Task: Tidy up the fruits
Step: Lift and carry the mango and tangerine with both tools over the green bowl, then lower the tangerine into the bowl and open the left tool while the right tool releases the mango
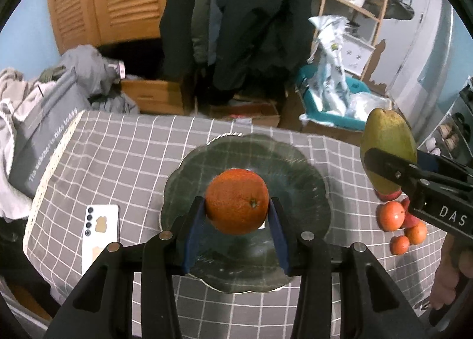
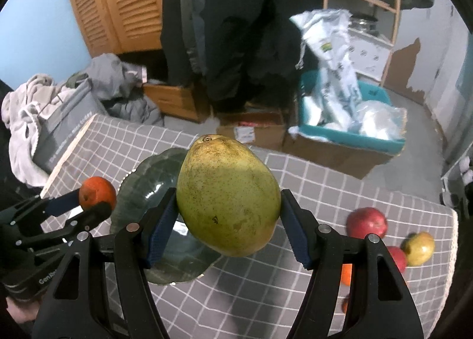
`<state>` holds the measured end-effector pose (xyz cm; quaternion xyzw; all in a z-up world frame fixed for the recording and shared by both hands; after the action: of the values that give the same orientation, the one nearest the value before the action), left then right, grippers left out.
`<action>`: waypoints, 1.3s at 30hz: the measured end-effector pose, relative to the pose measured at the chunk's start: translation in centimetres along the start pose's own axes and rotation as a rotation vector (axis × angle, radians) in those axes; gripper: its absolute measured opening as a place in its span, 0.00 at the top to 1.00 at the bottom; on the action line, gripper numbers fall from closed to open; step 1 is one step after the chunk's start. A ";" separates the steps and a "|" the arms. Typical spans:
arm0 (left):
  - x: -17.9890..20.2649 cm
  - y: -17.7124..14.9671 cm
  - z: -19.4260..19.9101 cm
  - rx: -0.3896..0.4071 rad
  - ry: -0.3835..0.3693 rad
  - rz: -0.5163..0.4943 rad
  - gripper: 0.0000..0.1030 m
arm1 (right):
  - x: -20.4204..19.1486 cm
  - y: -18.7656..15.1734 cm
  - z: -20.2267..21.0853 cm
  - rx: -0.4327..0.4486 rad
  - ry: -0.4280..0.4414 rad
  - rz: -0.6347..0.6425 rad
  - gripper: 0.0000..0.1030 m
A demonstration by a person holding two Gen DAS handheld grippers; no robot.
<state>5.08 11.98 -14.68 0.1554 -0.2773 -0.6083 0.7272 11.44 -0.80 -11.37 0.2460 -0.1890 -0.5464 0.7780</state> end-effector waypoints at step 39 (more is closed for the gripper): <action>-5.3 -2.7 -9.4 -0.228 0.061 0.150 0.32 | -4.6 -1.6 -11.0 -0.252 0.089 0.072 0.34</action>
<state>7.93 15.54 -24.82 0.0689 -0.1951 -0.5749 0.7916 14.91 5.08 -21.34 0.1633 -0.0930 -0.5260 0.8295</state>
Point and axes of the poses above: each gripper's, at about its wrist camera, not at the fingertips, and z roughly against the way its jaws point, x to its right, y to its top, the point moved 1 cm from there along -z, roughly the way its jaws point, and after that the axes turned 8 degrees about -y, right-handed, at the moved point
